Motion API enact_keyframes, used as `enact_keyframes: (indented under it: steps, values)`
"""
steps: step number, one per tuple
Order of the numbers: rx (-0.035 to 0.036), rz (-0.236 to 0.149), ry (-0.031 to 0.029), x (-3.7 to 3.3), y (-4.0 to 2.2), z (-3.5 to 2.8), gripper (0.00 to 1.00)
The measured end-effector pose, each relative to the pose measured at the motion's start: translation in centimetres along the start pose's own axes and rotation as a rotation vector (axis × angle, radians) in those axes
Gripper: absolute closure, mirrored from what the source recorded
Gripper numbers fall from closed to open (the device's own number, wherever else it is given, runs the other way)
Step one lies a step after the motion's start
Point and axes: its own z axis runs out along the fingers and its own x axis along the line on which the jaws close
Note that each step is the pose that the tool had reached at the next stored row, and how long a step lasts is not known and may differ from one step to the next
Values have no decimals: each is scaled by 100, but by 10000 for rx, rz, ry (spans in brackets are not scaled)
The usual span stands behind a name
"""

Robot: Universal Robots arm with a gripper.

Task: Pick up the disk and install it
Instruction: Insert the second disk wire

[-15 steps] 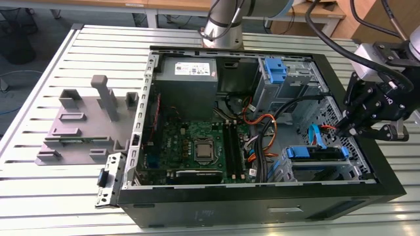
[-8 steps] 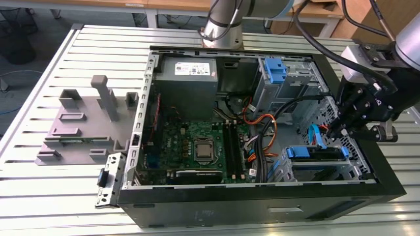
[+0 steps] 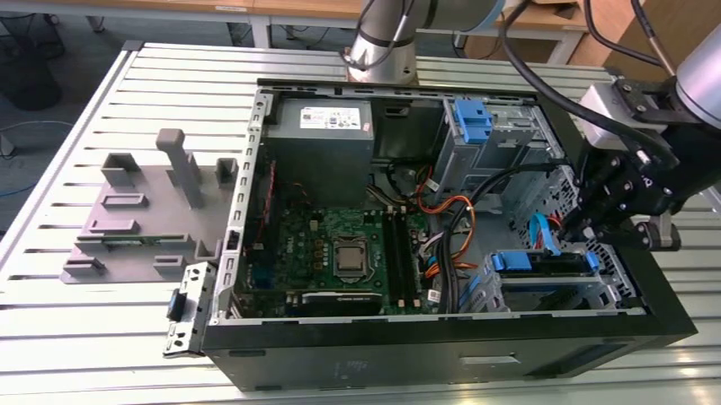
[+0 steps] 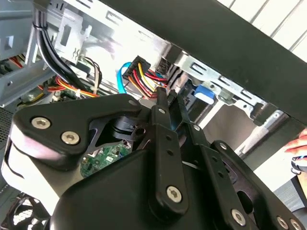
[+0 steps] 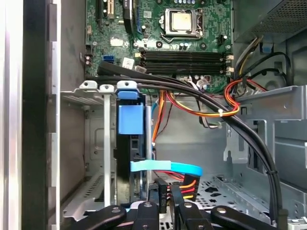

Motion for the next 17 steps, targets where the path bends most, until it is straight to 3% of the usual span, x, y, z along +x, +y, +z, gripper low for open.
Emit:
enact_keyframes:
  steps: [10,17]
  values:
    - [12,-1,0,159,9,-8,76]
    - [15,-1,1,169,9,-9,76]
